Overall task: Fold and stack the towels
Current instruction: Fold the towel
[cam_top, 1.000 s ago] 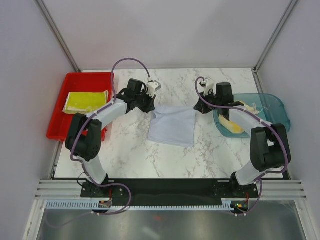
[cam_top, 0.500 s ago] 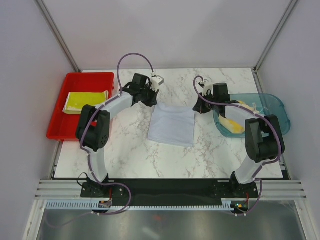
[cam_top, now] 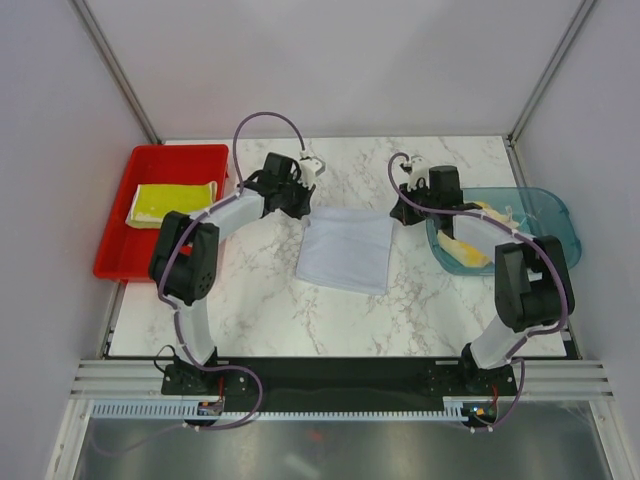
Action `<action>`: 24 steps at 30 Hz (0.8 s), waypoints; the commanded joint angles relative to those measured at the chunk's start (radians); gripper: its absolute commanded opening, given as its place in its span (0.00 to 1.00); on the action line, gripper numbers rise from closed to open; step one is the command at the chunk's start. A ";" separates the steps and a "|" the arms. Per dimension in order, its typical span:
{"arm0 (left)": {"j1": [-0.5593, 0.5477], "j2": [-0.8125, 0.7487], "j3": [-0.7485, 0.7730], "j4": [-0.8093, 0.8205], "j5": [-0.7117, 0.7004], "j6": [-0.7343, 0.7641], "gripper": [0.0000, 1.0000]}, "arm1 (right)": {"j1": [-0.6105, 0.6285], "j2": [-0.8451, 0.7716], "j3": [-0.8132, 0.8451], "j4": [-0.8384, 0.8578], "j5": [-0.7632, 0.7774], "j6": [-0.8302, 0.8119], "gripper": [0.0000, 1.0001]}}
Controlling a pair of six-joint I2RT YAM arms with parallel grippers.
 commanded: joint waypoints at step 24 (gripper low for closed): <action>-0.062 -0.432 -0.435 0.145 0.021 -0.056 0.02 | 0.104 -0.443 -0.429 0.142 0.010 0.268 0.00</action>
